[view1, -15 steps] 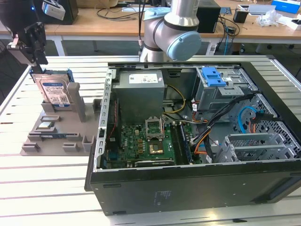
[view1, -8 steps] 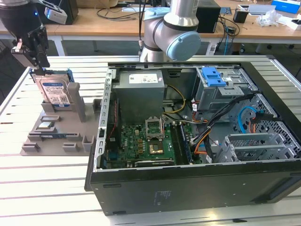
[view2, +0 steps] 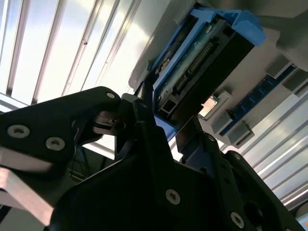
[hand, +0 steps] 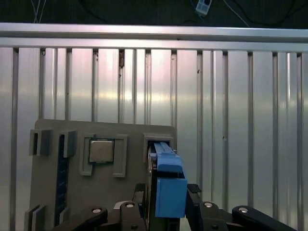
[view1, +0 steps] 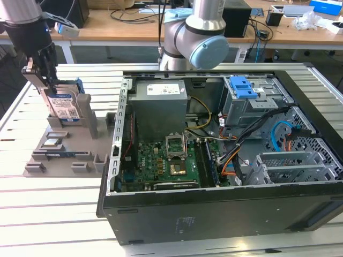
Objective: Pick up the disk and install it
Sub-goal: 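Pick up the disk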
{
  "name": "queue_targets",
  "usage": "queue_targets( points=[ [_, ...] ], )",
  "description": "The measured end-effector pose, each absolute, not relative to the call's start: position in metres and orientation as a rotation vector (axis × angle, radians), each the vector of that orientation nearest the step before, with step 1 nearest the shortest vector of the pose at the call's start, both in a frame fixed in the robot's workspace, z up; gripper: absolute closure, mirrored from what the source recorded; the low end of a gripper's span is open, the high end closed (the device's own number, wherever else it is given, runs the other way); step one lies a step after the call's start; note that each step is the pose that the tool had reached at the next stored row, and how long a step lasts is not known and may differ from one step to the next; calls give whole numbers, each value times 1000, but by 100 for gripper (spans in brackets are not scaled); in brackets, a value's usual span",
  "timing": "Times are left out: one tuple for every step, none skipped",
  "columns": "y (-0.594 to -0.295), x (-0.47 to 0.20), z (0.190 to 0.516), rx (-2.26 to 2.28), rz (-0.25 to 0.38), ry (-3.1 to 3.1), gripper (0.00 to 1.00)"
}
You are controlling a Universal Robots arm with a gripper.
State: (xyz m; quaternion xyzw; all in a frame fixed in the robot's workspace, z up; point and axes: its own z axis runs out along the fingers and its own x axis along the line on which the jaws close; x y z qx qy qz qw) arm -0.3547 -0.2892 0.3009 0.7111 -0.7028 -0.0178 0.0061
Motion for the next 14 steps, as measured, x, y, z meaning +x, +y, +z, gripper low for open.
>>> queue_targets(
  points=[
    [-289,-355,298,2228,-56,-2197,55],
    [-289,-355,296,2229,-56,-2196,55],
    [-289,-355,294,2229,-56,-2195,55],
    [-289,-355,292,2229,-56,-2195,55],
    [-289,-355,290,2229,-56,-2195,55],
    [-289,-355,290,2229,-56,-2195,55],
    [-289,-355,290,2229,-56,-2195,55],
    [-289,-355,290,2229,-56,-2195,55],
    [-289,-355,290,2229,-56,-2195,55],
    [-289,-355,290,2229,-56,-2195,55],
    [-289,-355,290,2229,-56,-2195,56],
    [-289,-355,290,2229,-56,-2195,63],
    [-289,-355,290,2229,-56,-2195,63],
    [-289,-355,290,2229,-56,-2195,63]
  ],
)
